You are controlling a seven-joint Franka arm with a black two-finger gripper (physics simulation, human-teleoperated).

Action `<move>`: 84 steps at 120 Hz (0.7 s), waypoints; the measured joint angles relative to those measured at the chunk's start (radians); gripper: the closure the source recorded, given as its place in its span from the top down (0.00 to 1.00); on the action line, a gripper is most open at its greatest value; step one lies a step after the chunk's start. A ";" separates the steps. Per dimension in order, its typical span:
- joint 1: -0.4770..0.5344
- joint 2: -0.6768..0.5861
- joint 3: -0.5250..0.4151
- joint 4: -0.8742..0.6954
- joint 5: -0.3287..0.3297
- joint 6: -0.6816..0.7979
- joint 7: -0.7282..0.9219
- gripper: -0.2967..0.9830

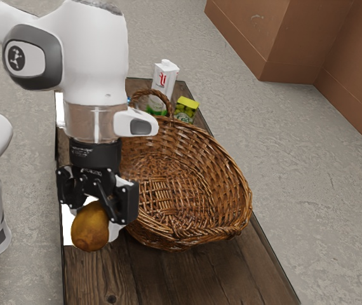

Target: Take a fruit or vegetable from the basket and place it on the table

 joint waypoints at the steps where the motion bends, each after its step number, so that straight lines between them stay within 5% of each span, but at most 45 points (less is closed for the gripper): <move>1: 0.002 0.007 -0.001 0.001 -0.001 0.002 -0.004 0.46; 38: 0.088 0.144 -0.006 0.043 -0.012 0.038 -0.087 0.47; 50: 0.093 0.148 -0.009 0.046 -0.013 0.052 -0.100 0.63; 68: 0.093 0.146 -0.005 0.045 -0.010 0.065 -0.115 0.72; 84: 0.087 0.195 0.075 0.173 0.161 0.053 -0.211 0.75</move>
